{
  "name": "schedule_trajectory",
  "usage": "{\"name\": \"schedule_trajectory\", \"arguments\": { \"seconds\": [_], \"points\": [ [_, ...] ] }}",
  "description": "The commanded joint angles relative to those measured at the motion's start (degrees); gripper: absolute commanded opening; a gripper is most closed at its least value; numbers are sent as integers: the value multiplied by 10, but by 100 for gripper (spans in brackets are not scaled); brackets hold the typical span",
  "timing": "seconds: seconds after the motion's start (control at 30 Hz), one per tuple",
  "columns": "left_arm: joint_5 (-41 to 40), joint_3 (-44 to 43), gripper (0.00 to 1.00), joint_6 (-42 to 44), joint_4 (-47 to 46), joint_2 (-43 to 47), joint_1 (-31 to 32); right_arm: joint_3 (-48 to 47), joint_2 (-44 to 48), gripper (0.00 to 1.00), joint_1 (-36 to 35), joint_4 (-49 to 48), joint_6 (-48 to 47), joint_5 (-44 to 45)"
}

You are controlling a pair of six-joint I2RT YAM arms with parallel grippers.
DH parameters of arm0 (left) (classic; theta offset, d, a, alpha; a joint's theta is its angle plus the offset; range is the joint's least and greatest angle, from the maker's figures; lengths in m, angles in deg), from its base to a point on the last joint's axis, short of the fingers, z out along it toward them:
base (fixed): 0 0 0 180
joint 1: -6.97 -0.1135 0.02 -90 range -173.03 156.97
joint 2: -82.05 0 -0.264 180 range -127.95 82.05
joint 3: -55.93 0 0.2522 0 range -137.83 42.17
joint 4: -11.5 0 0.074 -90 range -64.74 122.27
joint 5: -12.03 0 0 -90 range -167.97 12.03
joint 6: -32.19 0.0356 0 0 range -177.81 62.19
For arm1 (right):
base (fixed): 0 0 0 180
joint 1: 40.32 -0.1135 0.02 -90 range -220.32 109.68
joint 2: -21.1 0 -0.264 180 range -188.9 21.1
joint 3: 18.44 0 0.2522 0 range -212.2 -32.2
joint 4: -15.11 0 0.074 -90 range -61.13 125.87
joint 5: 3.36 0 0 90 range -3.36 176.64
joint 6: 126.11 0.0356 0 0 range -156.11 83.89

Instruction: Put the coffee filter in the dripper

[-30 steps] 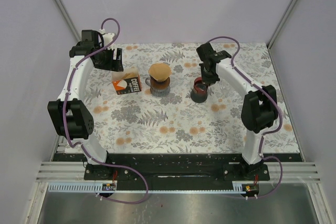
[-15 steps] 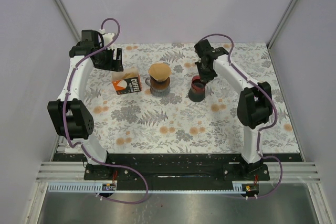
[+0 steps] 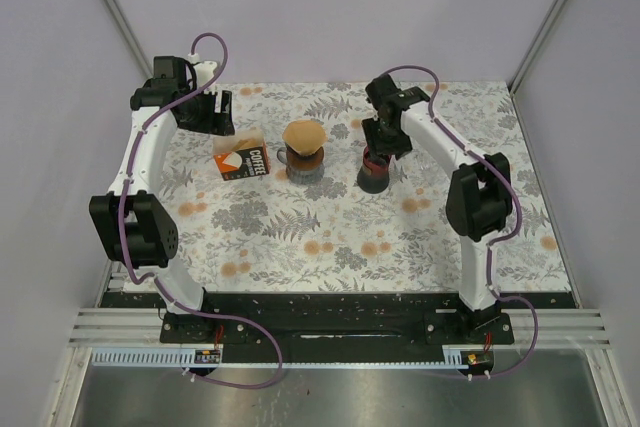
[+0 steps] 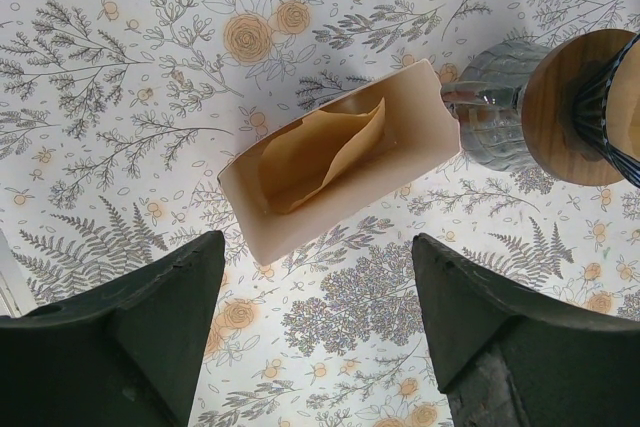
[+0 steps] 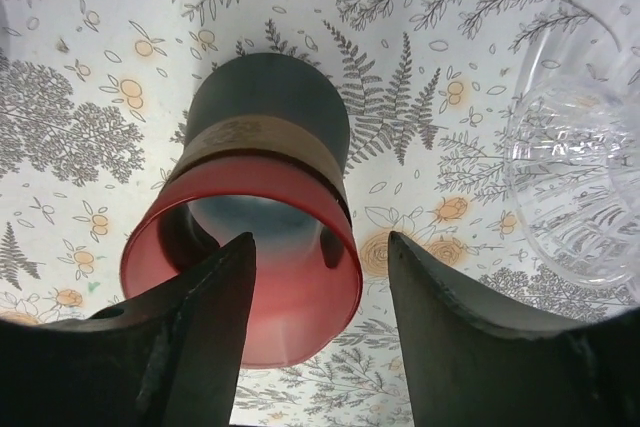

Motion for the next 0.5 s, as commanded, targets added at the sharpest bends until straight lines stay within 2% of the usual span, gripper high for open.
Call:
{"name": "schedule_trajectory", "arguments": {
  "seconds": [0.0,0.17,0.27,0.3,0.4,0.47],
  "points": [
    [11,1,80,1,-19,28,-4,-44,63,64,-5,-11,-7,7],
    [11,5,80,4,-18,32,-4,13,155,71,20,-70,-23,84],
    [12,4,80,3,-19,32,-4,80,194,78,74,-120,-21,94],
    [13,5,80,3,-19,30,-4,94,199,84,96,-127,-11,96],
    [18,5,80,3,-18,30,-4,116,203,93,164,-135,63,39],
    [18,5,80,3,-18,31,-4,136,200,96,197,-144,105,3]
  ]
}}
